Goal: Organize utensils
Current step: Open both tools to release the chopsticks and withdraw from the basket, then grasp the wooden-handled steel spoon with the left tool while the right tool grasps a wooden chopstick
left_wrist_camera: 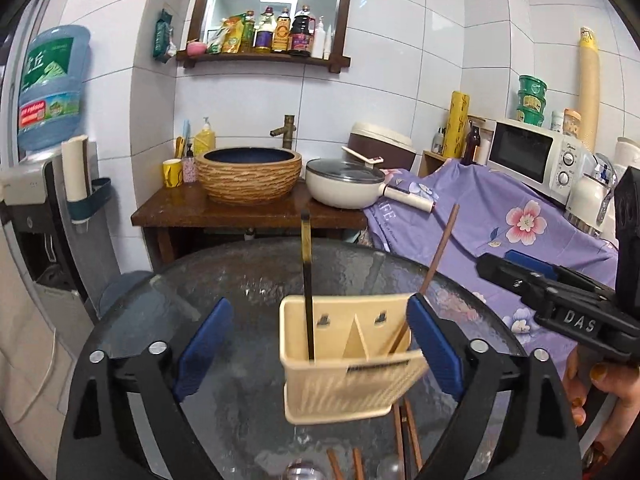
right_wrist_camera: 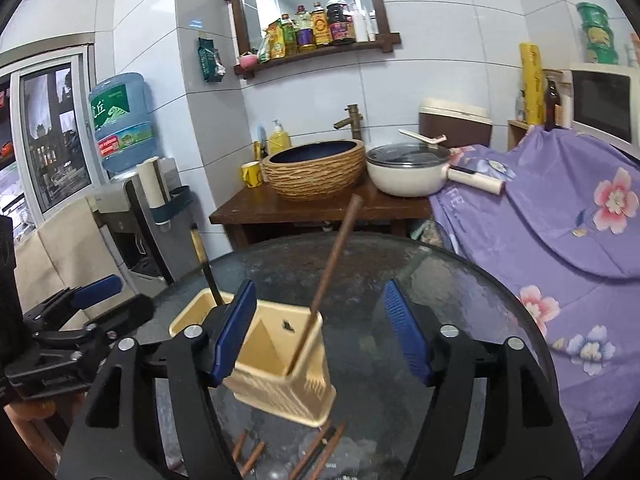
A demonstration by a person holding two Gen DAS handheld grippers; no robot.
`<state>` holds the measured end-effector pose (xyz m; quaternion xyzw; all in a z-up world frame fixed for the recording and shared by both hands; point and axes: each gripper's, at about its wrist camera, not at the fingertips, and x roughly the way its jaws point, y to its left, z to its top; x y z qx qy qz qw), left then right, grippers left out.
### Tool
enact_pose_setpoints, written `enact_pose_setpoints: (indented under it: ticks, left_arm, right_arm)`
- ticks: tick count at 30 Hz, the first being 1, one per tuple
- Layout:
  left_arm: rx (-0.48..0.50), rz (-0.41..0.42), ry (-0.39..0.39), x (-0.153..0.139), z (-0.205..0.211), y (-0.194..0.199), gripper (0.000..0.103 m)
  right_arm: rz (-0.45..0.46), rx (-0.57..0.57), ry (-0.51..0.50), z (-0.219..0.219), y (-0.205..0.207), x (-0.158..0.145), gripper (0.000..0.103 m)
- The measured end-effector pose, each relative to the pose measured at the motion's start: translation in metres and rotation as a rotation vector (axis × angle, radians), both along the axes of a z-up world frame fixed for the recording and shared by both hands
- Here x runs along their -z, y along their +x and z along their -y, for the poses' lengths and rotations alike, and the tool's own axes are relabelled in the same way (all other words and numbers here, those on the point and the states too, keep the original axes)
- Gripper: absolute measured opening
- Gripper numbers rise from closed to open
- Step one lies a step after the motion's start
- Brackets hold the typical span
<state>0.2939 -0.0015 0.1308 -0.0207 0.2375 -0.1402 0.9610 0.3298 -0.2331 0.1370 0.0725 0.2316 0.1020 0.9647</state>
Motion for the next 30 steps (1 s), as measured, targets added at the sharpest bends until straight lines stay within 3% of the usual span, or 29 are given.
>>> enact_pose_setpoints:
  ticks: [6,9,12,17,21,30]
  left_arm:
    - [-0.009,-0.094,0.046,0.051,-0.014,-0.034,0.092]
    - [-0.019,-0.132,0.126,0.079,-0.017,-0.048,0.092]
    - [-0.033,-0.147,0.211,0.101,-0.019,-0.06,0.092]
    - [-0.013,-0.21,0.237,0.126,-0.022,-0.063,0.092]
    - [-0.004,-0.23,0.267,0.137,-0.019,-0.064,0.089]
    - [0.036,-0.256,0.348,0.154,-0.012,-0.067,0.081]
  right_arm:
    - [-0.062,-0.023,-0.059,-0.001,-0.044,0.052,0.072]
    - [-0.13,-0.02,-0.134,-0.007,-0.054,0.085,0.072]
    - [-0.206,-0.025,-0.139,-0.009,-0.059,0.11,0.072]
    - [-0.338,-0.038,-0.147,-0.018,-0.056,0.152,0.053]
    - [-0.394,-0.034,-0.116,-0.022,-0.054,0.168,0.049]
    - [-0.444,-0.019,-0.158,-0.039,-0.059,0.18,0.042]
